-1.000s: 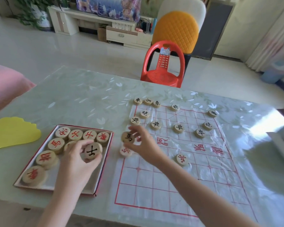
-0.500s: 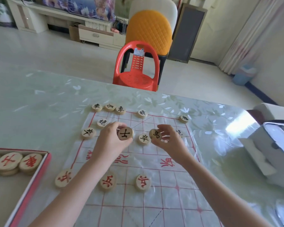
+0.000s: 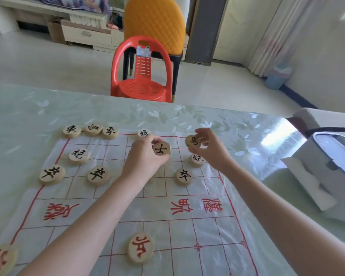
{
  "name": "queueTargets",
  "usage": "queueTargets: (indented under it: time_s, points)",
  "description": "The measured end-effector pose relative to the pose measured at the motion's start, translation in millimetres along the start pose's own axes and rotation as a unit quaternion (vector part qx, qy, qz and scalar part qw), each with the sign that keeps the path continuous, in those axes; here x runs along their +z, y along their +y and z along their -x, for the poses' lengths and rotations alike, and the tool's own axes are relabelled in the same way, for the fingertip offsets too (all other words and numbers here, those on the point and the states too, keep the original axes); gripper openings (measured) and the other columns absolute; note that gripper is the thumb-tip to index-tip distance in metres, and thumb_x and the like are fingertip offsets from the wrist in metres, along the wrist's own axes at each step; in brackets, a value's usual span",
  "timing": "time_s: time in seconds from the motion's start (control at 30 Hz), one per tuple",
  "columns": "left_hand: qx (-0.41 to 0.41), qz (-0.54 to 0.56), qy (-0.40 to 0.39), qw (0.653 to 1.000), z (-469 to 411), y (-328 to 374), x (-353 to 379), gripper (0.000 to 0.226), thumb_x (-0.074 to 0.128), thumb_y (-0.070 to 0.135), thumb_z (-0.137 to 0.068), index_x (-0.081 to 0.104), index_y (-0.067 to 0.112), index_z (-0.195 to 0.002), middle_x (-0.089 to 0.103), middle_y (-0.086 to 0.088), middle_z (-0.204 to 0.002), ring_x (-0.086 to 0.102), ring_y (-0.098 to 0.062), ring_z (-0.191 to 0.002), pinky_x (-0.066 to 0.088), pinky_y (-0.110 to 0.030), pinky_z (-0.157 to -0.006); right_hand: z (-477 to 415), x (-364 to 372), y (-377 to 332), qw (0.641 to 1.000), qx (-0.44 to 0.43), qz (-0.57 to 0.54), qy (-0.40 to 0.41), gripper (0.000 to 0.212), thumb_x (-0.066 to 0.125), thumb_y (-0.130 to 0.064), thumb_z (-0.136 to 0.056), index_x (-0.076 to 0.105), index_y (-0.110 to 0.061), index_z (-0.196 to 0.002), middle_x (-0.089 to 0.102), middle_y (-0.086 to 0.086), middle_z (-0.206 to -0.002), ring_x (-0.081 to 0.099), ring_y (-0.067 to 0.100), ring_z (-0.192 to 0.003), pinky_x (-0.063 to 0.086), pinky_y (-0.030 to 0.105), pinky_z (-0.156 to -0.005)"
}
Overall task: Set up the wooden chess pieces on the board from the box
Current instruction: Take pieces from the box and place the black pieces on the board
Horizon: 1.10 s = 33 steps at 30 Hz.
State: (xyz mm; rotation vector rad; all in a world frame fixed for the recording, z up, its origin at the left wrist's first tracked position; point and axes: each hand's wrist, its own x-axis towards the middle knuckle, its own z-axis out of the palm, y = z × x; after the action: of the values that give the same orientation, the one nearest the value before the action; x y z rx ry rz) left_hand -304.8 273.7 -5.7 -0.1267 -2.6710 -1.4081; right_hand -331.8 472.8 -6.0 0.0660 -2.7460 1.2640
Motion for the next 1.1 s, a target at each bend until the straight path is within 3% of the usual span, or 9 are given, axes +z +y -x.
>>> queueTargets:
  time_s: [0.13, 0.2, 0.27, 0.43, 0.77, 0.93, 1.1]
  points:
    - [0.023, -0.037, -0.008, 0.999, -24, 2, 15, 0.039, 0.075, 0.021, -0.069, 0.062, 0.016, -0.105, 0.063, -0.002, -0.105, 0.059, -0.018, -0.097, 0.050, -0.032, -0.083, -19, -11, 15, 1.000, 0.014, 0.017, 0.005, 0.059, 0.074, -0.013, -0.075, 0.045, -0.010, -0.126, 0.057, 0.002, -0.112, 0.051, 0.011, -0.098, 0.041, 0.012, -0.077]
    - [0.032, -0.051, -0.005, 0.998, -35, 2, 22, 0.042, 0.074, 0.020, -0.070, 0.060, 0.015, -0.110, 0.062, -0.003, -0.110, 0.057, -0.019, -0.102, 0.048, -0.031, -0.086, -28, -10, 23, 1.000, 0.018, 0.025, 0.002, 0.059, 0.075, -0.014, -0.074, 0.046, -0.012, -0.125, 0.057, 0.000, -0.109, 0.051, 0.012, -0.100, 0.043, 0.025, -0.092]
    - [0.033, -0.058, 0.000, 0.998, -45, 3, 28, 0.046, 0.073, 0.020, -0.071, 0.059, 0.014, -0.114, 0.061, -0.003, -0.113, 0.056, -0.019, -0.104, 0.047, -0.030, -0.088, -37, -8, 30, 0.998, 0.015, 0.053, 0.007, 0.058, 0.075, -0.018, -0.074, 0.046, -0.015, -0.125, 0.057, -0.004, -0.108, 0.049, 0.015, -0.107, 0.033, 0.033, -0.101]
    - [0.017, -0.054, 0.012, 0.998, -55, -7, 34, 0.041, 0.073, 0.021, -0.069, 0.063, 0.014, -0.108, 0.064, -0.005, -0.108, 0.059, -0.021, -0.100, 0.050, -0.036, -0.086, -56, -4, 35, 0.991, 0.017, 0.130, 0.006, 0.054, 0.068, -0.027, -0.080, 0.044, -0.021, -0.128, 0.059, -0.009, -0.117, 0.031, 0.020, -0.120, 0.016, 0.028, -0.085]
    - [0.013, -0.046, 0.035, 0.998, -55, -27, 18, 0.045, 0.077, 0.020, -0.068, 0.063, 0.014, -0.110, 0.065, -0.003, -0.109, 0.059, -0.019, -0.103, 0.049, -0.036, -0.091, -63, 7, 42, 0.989, 0.018, 0.149, -0.012, 0.052, 0.070, -0.029, -0.079, 0.048, -0.023, -0.125, 0.057, -0.010, -0.120, 0.030, 0.019, -0.121, 0.016, 0.029, -0.086]
    - [0.003, -0.027, 0.039, 0.999, -58, -28, 19, 0.054, 0.076, 0.017, -0.067, 0.058, 0.015, -0.117, 0.064, -0.002, -0.113, 0.059, -0.018, -0.104, 0.049, -0.035, -0.092, -54, 7, 37, 0.993, 0.057, 0.105, 0.003, 0.053, 0.069, -0.031, -0.079, 0.048, -0.031, -0.128, 0.041, -0.001, -0.132, 0.028, 0.023, -0.118, 0.019, 0.024, -0.092]
    - [0.044, -0.131, 0.041, 0.990, -72, -29, 20, 0.056, 0.076, 0.024, -0.070, 0.055, 0.017, -0.121, 0.065, 0.000, -0.114, 0.053, -0.023, -0.109, 0.036, -0.032, -0.092, -40, 18, 29, 0.998, 0.051, 0.040, 0.006, 0.038, 0.064, -0.032, -0.081, 0.055, -0.036, -0.118, 0.044, 0.000, -0.127, 0.027, 0.020, -0.124, 0.023, 0.026, -0.093]
